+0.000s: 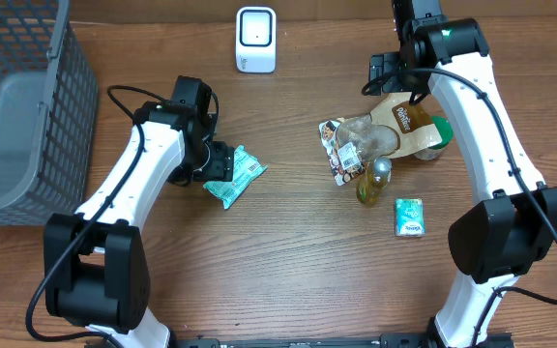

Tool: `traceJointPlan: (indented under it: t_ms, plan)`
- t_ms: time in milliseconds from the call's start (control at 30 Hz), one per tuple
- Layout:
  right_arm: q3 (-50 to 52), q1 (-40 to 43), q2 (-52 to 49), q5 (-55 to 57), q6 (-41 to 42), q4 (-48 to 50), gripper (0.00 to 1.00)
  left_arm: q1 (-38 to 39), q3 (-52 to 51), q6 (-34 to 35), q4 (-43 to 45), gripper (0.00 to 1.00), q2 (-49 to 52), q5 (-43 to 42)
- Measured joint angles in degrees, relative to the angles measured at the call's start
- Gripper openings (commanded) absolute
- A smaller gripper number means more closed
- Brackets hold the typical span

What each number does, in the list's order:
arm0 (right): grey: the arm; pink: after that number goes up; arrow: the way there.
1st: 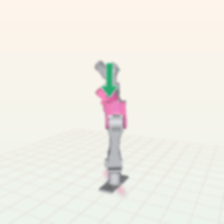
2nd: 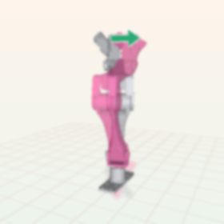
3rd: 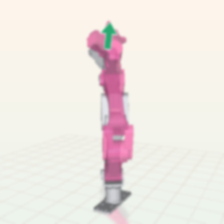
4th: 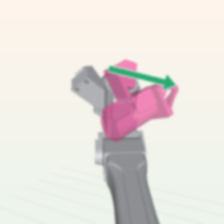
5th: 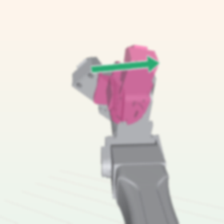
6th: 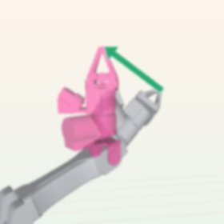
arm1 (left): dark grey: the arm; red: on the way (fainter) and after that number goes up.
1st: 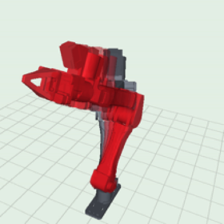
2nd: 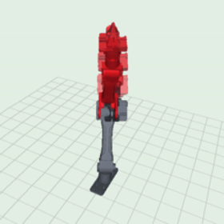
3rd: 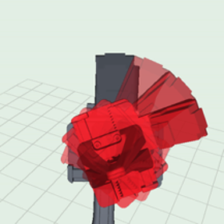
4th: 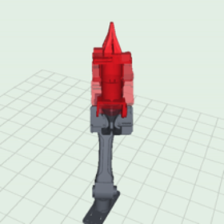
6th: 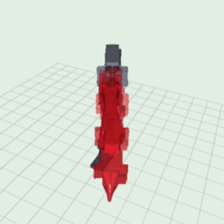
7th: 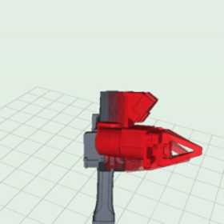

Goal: Scan the item barcode
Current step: 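Reach the left gripper to the teal wipes pack and grasp it, then lift the wipes pack with the left gripper and turn it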

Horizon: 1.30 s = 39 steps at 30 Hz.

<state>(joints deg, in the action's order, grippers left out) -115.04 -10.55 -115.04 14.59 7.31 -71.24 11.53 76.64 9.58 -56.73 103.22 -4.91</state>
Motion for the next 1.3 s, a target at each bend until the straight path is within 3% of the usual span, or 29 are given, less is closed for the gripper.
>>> traceJointPlan:
  t_ms: [133,200,367,767,1233,1300]
  plan:
    - [0.0,0.0,0.0,0.0,0.0,0.0,1.0,0.0,0.0,-3.1,0.7,0.77,1.9,-1.7]
    - [0.0,0.0,0.0,0.0,0.0,0.0,1.0,0.0,0.0,-4.5,1.1,0.83,4.1,-2.3]
    - [0.0,0.0,0.0,0.0,0.0,0.0,1.0,0.0,0.0,-6.9,1.5,0.84,8.1,-2.6]
    - [0.0,0.0,0.0,0.0,0.0,0.0,1.0,0.0,-0.1,-8.5,2.8,0.76,9.6,-3.0]
    - [0.0,0.0,0.0,0.0,0.0,0.0,1.0,0.0,-3.8,-8.5,9.0,0.75,9.3,-4.2]
    - [0.0,0.0,0.0,0.0,0.0,0.0,1.0,0.0,-5.0,-8.6,10.5,0.69,8.5,-4.6]
